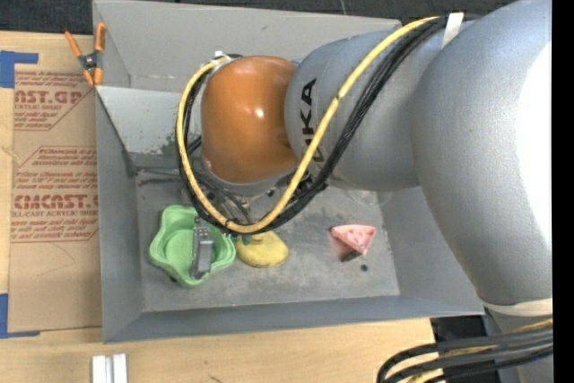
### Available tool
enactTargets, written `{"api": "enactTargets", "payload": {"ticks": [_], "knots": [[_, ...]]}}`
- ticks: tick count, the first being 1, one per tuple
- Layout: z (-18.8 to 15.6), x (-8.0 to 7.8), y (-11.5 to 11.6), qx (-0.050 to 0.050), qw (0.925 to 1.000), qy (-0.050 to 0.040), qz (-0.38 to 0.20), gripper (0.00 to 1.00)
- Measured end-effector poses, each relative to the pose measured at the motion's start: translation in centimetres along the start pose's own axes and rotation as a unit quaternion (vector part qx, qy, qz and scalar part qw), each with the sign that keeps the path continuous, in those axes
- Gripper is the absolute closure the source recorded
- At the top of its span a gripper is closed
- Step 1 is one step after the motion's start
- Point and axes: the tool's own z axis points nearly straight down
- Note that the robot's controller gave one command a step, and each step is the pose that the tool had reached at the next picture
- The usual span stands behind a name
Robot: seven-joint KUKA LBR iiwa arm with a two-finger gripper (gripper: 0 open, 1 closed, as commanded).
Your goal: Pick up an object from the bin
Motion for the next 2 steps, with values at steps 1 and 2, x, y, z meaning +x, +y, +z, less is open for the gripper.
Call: {"api": "enactTargets", "payload": {"ticks": [1, 2], "knots": [[-0.5, -0.2, -0.1, -0.001, 1.0000, -0.0037, 0.001, 0.00], [5.0, 0.8, -0.1, -0.005, 0.9992, -0.0142, -0.038, 0.00]]}}
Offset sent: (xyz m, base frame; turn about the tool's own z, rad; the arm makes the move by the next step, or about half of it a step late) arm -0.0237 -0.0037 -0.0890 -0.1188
